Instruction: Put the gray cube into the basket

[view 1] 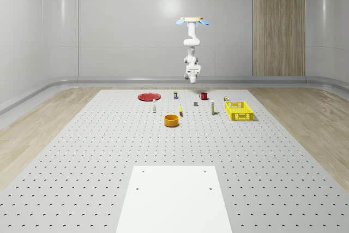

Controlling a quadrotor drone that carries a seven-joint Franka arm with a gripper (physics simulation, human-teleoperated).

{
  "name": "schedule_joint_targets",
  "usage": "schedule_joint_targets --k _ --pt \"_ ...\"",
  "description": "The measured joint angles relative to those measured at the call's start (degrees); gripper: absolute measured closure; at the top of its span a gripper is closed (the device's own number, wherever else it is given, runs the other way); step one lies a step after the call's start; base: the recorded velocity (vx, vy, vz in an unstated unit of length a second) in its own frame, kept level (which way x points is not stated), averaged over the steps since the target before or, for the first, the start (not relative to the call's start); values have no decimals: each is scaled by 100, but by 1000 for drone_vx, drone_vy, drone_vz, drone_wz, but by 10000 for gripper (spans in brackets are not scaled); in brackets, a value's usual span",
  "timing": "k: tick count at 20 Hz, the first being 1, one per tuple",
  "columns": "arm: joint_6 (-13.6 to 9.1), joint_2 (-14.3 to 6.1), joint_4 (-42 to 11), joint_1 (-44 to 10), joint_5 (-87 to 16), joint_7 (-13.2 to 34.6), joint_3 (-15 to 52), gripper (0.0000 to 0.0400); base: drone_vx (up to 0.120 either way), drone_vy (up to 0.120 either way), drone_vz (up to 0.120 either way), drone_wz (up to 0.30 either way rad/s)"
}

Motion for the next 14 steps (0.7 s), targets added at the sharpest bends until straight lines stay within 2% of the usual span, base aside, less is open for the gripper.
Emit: schedule_joint_targets --k 14 --pt "61 -42 -42 -30 -120 14 88 0 120 0 0 0"
